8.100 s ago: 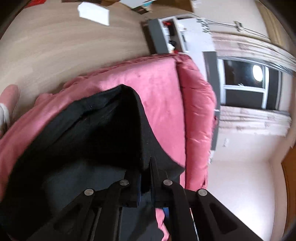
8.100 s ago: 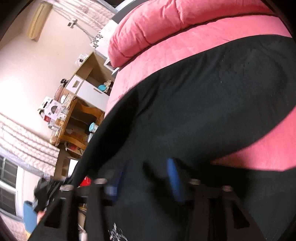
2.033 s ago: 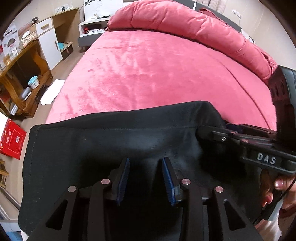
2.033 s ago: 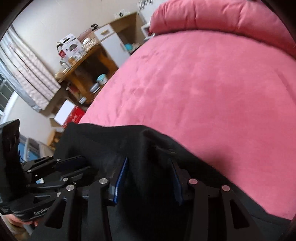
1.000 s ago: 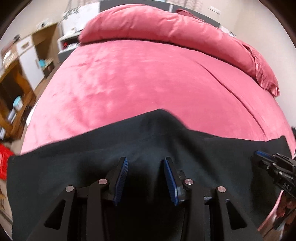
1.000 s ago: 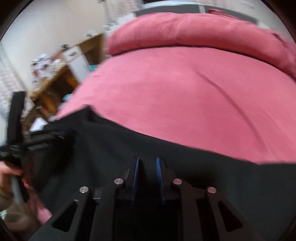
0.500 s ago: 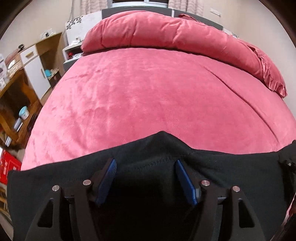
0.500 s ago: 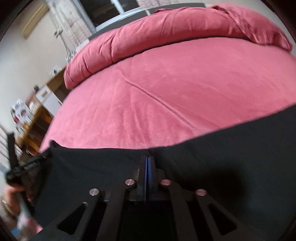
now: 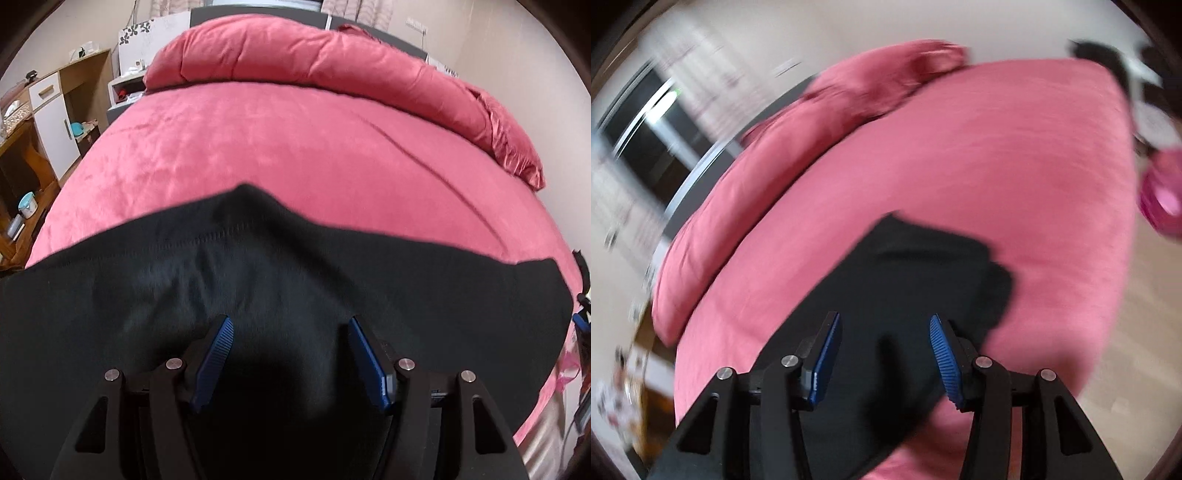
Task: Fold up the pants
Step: 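Grasp the trouser leg ends with the right gripper and lift them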
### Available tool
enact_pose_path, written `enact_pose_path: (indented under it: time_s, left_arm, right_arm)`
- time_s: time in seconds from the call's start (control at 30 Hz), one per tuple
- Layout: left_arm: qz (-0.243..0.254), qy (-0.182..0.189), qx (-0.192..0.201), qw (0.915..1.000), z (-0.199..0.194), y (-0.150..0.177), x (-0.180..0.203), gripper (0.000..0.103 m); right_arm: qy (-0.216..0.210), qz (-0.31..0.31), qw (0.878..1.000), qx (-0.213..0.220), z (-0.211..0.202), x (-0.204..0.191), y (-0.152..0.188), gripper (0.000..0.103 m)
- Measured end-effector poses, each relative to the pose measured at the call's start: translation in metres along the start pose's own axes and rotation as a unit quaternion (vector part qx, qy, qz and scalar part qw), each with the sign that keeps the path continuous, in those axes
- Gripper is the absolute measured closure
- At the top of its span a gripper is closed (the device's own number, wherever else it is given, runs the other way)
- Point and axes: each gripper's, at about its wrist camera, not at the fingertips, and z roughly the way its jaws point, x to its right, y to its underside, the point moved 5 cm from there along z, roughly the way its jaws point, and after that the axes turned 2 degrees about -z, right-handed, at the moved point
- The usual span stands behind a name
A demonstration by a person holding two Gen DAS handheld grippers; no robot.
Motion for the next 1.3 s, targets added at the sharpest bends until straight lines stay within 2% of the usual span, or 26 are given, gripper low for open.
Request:
enact_pose_path:
  time_s: [0.03,0.17,0.27,0.33,0.43,0.5,0.6,0.67,0.77,0.83,0.93,1.03,1.17,1.3]
  left_arm:
    - [0.002,-0.002,-0.002,1.0000,0.000,0.004,0.001,0.038]
    - [0.022,-0.014,-0.008,0.9996,0.001,0.009,0.004,0.038]
    - [0.028,-0.017,-0.012,0.9994,0.002,0.012,0.007,0.038]
    - [0.027,-0.016,-0.014,0.9994,0.001,0.013,0.007,0.038]
    - [0.028,-0.018,-0.016,0.9993,0.001,0.012,0.007,0.038]
    - [0.029,-0.018,-0.017,0.9993,0.002,0.012,0.005,0.038]
    - [0.030,-0.019,-0.017,0.9992,0.003,0.012,0.005,0.037]
    - [0.034,-0.021,-0.020,0.9990,0.008,0.007,0.002,0.037]
    - [0.035,-0.021,-0.022,0.9989,0.009,0.007,0.004,0.037]
    - [0.034,-0.022,-0.022,0.9989,0.009,0.007,0.004,0.037]
    - [0.034,-0.028,-0.019,0.9988,0.010,0.009,0.007,0.036]
    - [0.034,-0.029,-0.021,0.9988,0.010,0.009,0.009,0.036]
    - [0.029,-0.020,-0.024,0.9991,0.009,0.009,0.005,0.036]
    - [0.032,-0.024,-0.024,0.9989,0.009,0.010,0.006,0.036]
  right_arm:
    - [0.004,0.022,1.000,0.004,-0.003,0.014,-0.003,0.052]
    - [0.019,0.045,0.999,-0.005,0.005,0.034,-0.009,0.052]
    - [0.010,0.088,0.996,-0.007,0.011,0.051,-0.013,0.055]
    - [0.002,0.090,0.996,-0.001,0.014,0.052,-0.016,0.078]
    - [0.004,0.067,0.998,-0.005,0.016,0.041,-0.017,0.088]
    - [0.023,0.050,0.998,0.000,0.014,0.036,-0.020,0.089]
    - [0.045,0.080,0.996,-0.004,0.013,0.051,-0.012,0.089]
    - [0.044,0.094,0.995,-0.009,0.018,0.058,-0.006,0.089]
    - [0.016,0.109,0.994,0.004,0.015,0.059,-0.007,0.081]
    - [-0.002,0.113,0.993,0.017,0.008,0.059,-0.013,0.080]
    - [0.003,0.117,0.993,0.006,0.011,0.064,-0.020,0.080]
    - [-0.002,0.122,0.992,-0.005,0.014,0.064,-0.023,0.090]
    - [0.016,0.096,0.995,0.014,-0.003,0.056,-0.026,0.091]
    - [0.040,0.124,0.991,-0.011,0.006,0.076,-0.012,0.090]
